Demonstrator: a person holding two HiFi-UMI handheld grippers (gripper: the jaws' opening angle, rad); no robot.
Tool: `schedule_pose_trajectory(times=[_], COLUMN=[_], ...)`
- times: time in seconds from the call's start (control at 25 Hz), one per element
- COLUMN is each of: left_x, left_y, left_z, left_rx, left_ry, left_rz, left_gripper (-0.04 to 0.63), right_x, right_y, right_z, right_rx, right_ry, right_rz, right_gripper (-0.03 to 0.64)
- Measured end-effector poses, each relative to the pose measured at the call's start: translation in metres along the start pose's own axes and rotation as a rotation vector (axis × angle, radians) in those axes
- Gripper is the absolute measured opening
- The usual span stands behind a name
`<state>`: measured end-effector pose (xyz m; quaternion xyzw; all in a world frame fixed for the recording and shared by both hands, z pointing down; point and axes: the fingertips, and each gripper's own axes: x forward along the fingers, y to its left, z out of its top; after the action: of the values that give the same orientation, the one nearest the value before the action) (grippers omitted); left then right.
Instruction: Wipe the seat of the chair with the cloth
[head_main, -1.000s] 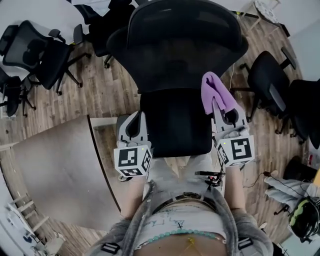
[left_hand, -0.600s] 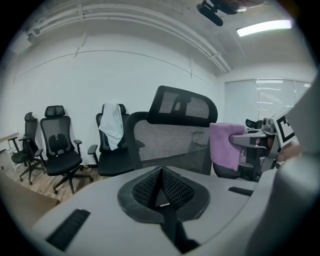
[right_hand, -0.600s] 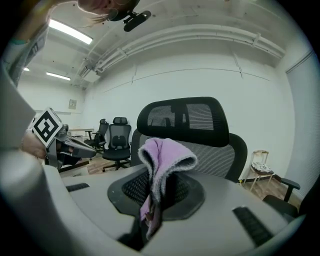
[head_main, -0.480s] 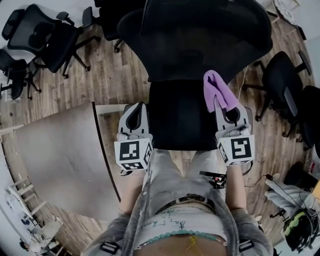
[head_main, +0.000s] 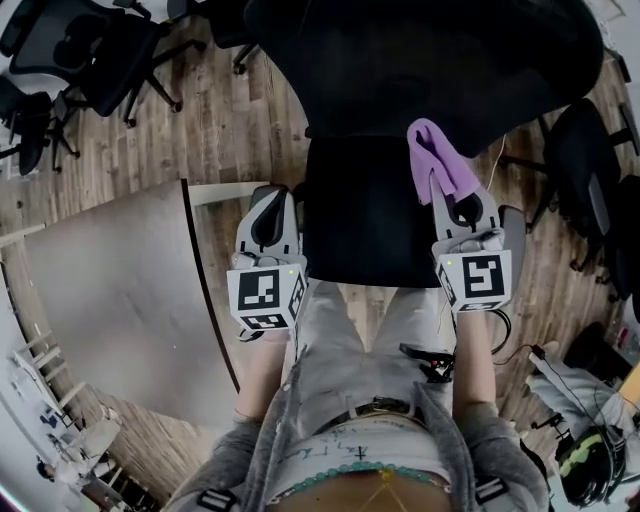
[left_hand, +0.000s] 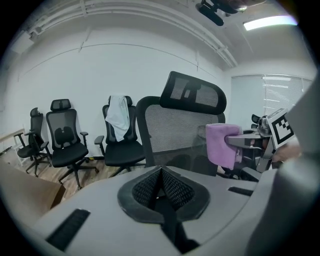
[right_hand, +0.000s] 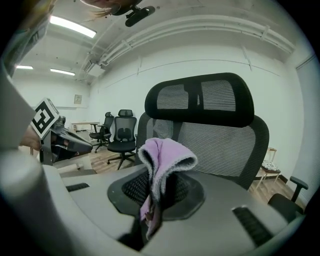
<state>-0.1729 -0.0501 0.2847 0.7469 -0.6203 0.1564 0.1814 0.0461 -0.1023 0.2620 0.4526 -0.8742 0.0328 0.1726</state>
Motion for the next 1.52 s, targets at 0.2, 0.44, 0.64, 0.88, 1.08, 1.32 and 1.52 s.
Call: schedule_pose_trajectory(times=[0.2, 0.44, 0.64, 0.88, 1.08, 1.32, 1.52], left_x=[0.011, 0.016, 0.022, 0.035, 0.048, 0.060, 0.064], left_y=[0.008, 0.021, 0.029, 0.047, 0.052, 0.054, 0.058], left_z=[-0.022, -0.044, -0.067, -0.091, -0.102, -0.107, -0.110], left_rx=[-0.004, -0.005, 0.020, 0.080, 0.115, 0.164, 0.178], left_ry=[0.035, 0.072, 0.115, 0.174, 0.208, 0.237, 0.255], left_rz=[0.009, 0.028, 0.062, 0.102, 0.123, 0.154, 0.161], left_gripper=[0.009, 0.009, 0.009, 0.009, 0.009, 0.009, 0.009], right_x=[0.019, 0.037, 0.049, 0.071, 0.093, 0.115, 0.135], right_y=[0.007, 0.022, 0.027, 0.044, 0.063, 0.075, 0.094], right_z=[-0.024, -0.039, -0.062, -0.086, -0.114, -0.142, -0.162], right_rx=[0.011, 0.038, 0.042, 0.004, -0.029, -0.047, -0.109], right_ry=[0.021, 0.021, 0.059, 0.103, 0.153, 0.195, 0.235], right_rz=[0.019, 0.036, 0.053, 0.113, 0.180, 0.213, 0.266], right_gripper=[0.048, 0.048, 0.048, 0.048, 0.048, 0.048, 0.048])
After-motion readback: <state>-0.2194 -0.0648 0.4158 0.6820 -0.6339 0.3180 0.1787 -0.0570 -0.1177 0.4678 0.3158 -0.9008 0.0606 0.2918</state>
